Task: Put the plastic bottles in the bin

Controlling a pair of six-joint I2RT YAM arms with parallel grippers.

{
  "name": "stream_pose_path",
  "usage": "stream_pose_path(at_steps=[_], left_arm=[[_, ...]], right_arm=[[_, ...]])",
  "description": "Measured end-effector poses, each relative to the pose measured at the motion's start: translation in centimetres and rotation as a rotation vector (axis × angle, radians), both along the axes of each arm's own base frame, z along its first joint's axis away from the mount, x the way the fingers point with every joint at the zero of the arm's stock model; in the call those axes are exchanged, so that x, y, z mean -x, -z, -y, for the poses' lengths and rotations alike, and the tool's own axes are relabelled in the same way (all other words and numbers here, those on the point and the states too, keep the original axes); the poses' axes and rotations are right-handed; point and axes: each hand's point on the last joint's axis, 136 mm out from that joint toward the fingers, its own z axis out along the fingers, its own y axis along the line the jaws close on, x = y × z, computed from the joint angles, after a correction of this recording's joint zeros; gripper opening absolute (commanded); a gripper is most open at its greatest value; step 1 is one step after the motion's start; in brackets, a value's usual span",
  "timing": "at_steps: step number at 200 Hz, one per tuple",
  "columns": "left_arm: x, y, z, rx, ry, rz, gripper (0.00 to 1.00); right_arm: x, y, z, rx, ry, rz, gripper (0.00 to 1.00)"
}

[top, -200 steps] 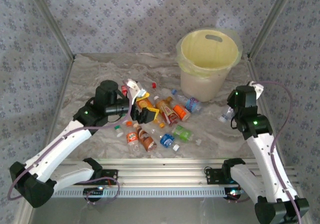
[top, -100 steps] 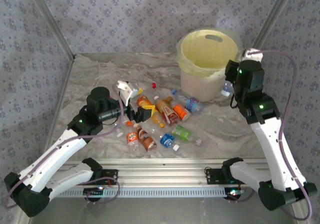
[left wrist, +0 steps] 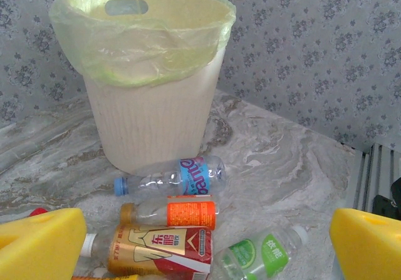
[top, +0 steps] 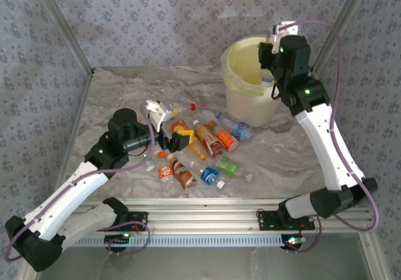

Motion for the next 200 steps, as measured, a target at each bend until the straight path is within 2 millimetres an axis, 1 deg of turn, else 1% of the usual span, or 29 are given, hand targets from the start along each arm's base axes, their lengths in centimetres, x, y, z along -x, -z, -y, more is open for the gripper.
stream_pose_path(at_steps=[19, 35, 46, 73, 97, 124, 161, 200], left_arm=[[-0.1, 0.0, 0.0, -0.002, -0.004, 0.0, 1.0], [-0.2, 0.1, 0.0, -0.004, -0.007, -0.001, 1.0], [-0.2, 0.1, 0.0, -0.006, -0.007, 0.001, 0.99], [-0.3, 0.2, -0.1, -0.015, -0.008, 0.011, 1.0], [-0.5, 0.4, -0.1, -0.025, -0.013, 0.013, 1.0], [-0.7, 1.0, 0.0, -0.041, -0.014, 0.004, 1.0], [-1.0, 1.6, 0.0, -0.054, -0.017, -0.009, 1.0], [-1.2, 1.9, 0.0, -0.062, -0.019, -0.018, 1.0]], right_arm=[[-1.6, -0.2, -0.7, 0.006, -0.024, -0.002, 0.4], [-3.0, 0.1, -0.9, 0.01, -0.045, -0.018, 0.4], [-3.9, 0.4, -0.8, 0.011, -0.055, -0.032, 0.4], [-6.2, 1.9, -0.1, 0.001, -0.085, -0.085, 0.4], [-7.9, 4.0, 1.1, -0.026, -0.111, -0.152, 0.4], [-9.1, 6.3, 2.0, -0.055, -0.13, -0.229, 0.41], [-10.4, 9.6, 1.7, -0.073, -0.165, -0.329, 0.41], [-11.7, 13.9, 1.2, -0.08, -0.177, -0.445, 0.41]])
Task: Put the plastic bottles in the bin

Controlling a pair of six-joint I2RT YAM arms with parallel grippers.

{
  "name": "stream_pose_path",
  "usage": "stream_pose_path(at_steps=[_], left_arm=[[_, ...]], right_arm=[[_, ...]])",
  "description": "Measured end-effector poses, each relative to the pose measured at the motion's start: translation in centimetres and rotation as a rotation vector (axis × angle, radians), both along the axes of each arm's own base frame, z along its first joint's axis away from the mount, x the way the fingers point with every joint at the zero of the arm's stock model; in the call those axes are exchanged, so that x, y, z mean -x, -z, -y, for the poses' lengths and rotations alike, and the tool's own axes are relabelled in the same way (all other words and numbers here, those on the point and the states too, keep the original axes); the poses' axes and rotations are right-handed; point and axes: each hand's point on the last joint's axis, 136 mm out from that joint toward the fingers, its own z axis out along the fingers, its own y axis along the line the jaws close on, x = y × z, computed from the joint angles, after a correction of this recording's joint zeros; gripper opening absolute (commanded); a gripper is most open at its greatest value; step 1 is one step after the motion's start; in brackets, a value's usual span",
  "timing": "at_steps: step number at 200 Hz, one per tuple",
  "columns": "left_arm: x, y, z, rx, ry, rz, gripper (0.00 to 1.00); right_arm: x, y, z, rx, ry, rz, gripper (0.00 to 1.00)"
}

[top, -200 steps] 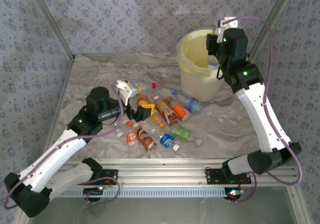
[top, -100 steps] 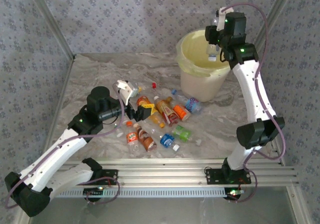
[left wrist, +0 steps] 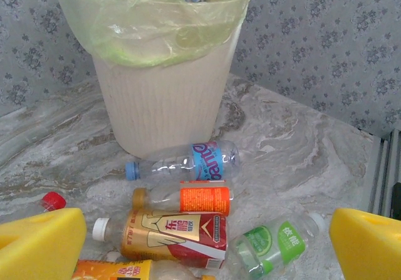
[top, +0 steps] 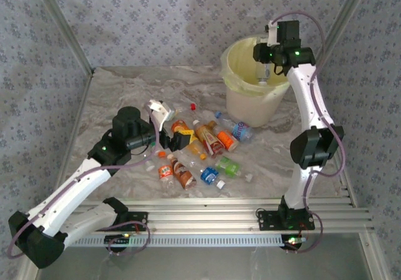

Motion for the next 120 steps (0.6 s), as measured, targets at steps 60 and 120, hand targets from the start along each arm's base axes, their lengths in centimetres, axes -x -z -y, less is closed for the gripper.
stream_pose_path(at_steps=[60, 120], left_arm=[[-0.2, 0.5, 0.1, -0.01, 0.0, -0.014, 1.0], [-0.4, 0.8, 0.1, -0.016, -0.004, -0.023, 1.0]], right_arm=[[-0.5, 5.6, -0.1, 0.023, 0.004, -0.168, 0.42], [-0.2, 8.9, 0.0, 0.073, 0.027, -0.263, 0.43]])
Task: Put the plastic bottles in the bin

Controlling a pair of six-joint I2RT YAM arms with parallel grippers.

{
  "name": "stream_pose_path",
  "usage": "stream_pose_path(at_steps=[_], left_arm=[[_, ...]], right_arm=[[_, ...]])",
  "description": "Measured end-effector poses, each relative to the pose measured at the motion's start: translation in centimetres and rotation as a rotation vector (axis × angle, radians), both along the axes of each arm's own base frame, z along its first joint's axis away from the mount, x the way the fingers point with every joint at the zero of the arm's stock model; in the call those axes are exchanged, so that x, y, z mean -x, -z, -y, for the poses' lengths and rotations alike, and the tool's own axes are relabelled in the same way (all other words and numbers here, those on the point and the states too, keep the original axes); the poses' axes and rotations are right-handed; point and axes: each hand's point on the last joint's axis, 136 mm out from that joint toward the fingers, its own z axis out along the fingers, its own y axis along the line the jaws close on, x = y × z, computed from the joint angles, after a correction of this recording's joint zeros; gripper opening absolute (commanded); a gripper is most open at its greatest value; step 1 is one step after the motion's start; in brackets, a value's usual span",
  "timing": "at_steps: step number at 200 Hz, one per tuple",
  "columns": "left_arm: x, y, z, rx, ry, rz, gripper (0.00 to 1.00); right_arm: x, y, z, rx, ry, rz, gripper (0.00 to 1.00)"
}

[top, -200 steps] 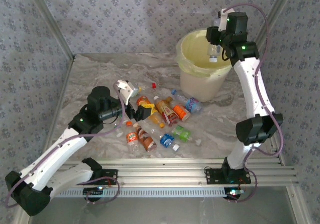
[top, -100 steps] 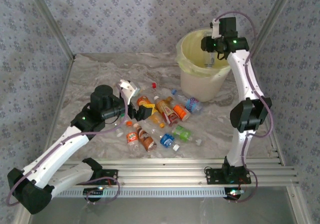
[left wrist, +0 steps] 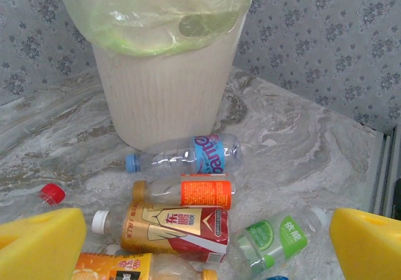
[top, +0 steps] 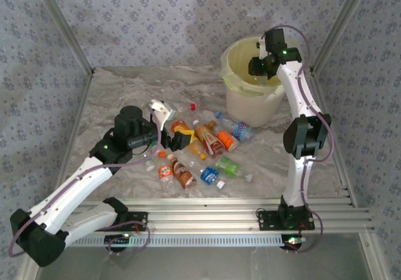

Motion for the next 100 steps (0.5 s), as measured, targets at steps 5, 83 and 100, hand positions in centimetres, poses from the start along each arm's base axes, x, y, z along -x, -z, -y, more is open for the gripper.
stream_pose_path(at_steps=[5, 83, 100], left_arm=[[-0.03, 0.08, 0.02, -0.002, 0.0, -0.002, 1.0], [-0.09, 0.48, 0.07, -0.01, 0.0, -0.014, 1.0], [-0.09, 0.48, 0.07, -0.01, 0.0, -0.014, 1.0]], right_arm=[[-0.02, 0.22, -0.03, 0.003, 0.0, -0.004, 0.44], [0.05, 0.73, -0.03, 0.016, 0.016, -0.014, 0.65], [0.04, 0.74, 0.04, 0.019, 0.019, -0.014, 0.66]])
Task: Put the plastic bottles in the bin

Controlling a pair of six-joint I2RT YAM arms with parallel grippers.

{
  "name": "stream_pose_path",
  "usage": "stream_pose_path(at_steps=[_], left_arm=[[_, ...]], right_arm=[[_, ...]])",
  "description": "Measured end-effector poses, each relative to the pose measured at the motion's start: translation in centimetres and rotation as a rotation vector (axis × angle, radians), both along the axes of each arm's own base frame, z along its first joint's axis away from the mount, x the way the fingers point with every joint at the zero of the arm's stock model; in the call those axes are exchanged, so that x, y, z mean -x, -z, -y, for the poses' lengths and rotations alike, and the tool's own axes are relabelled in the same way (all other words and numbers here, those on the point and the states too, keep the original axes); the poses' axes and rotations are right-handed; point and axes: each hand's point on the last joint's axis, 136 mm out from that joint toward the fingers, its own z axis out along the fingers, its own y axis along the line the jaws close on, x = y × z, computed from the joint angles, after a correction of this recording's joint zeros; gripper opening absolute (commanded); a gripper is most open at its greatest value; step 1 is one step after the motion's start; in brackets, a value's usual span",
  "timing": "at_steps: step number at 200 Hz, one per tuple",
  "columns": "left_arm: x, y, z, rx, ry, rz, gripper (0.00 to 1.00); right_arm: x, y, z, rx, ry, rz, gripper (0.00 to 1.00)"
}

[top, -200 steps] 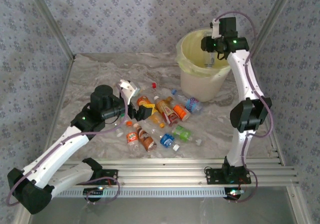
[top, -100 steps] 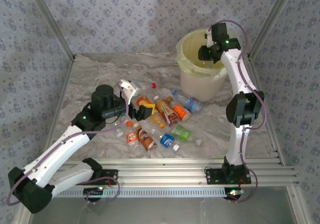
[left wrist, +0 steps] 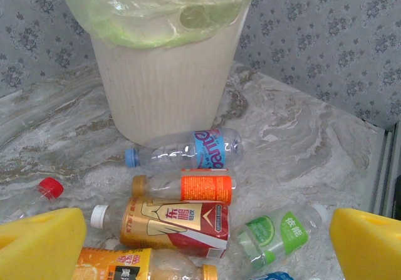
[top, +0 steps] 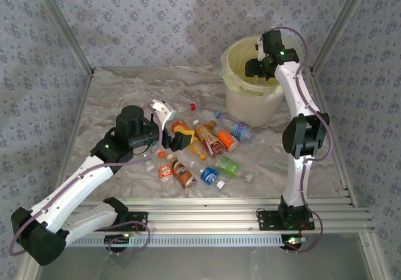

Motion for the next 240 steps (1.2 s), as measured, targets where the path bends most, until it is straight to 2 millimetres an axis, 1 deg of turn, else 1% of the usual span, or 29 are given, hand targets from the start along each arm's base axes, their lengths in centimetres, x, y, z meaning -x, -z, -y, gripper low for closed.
stream_pose_path(at_steps=[38, 61, 89, 129, 160, 171, 192, 208, 222, 240], left_arm=[[0.0, 0.0, 0.0, 0.0, 0.0, 0.0, 1.0], [0.0, 0.0, 0.0, 0.0, 0.0, 0.0, 1.0], [0.0, 0.0, 0.0, 0.0, 0.0, 0.0, 0.99], [0.0, 0.1, 0.0, -0.002, 0.001, -0.003, 1.0], [0.3, 0.1, 0.0, -0.007, 0.011, -0.004, 1.0], [0.4, 0.1, 0.0, -0.01, 0.019, -0.008, 1.0], [0.8, 0.0, 0.1, -0.017, 0.044, -0.005, 1.0], [1.2, 0.0, 0.2, -0.026, 0.062, -0.004, 0.99], [1.5, -0.2, 0.2, -0.033, 0.081, 0.001, 1.0], [2.0, -0.3, 0.3, -0.046, 0.111, 0.005, 1.0]], right_arm=[[0.0, -0.4, 0.3, 0.011, 0.01, 0.009, 0.67], [0.3, -1.6, 0.5, 0.011, 0.018, 0.032, 0.67], [1.0, -4.2, 0.7, 0.011, 0.029, 0.085, 0.67], [2.9, -9.2, 0.9, 0.011, 0.037, 0.188, 0.65], [5.6, -12.9, 0.6, 0.008, 0.03, 0.266, 0.65], [6.8, -13.7, 0.3, 0.005, 0.022, 0.286, 0.65], [9.6, -15.2, -0.7, -0.001, -0.007, 0.318, 0.65], [11.8, -15.7, -1.7, -0.003, -0.037, 0.332, 0.65], [14.0, -15.6, -2.9, -0.006, -0.079, 0.333, 0.65], [17.1, -14.7, -4.7, -0.008, -0.147, 0.319, 0.65]])
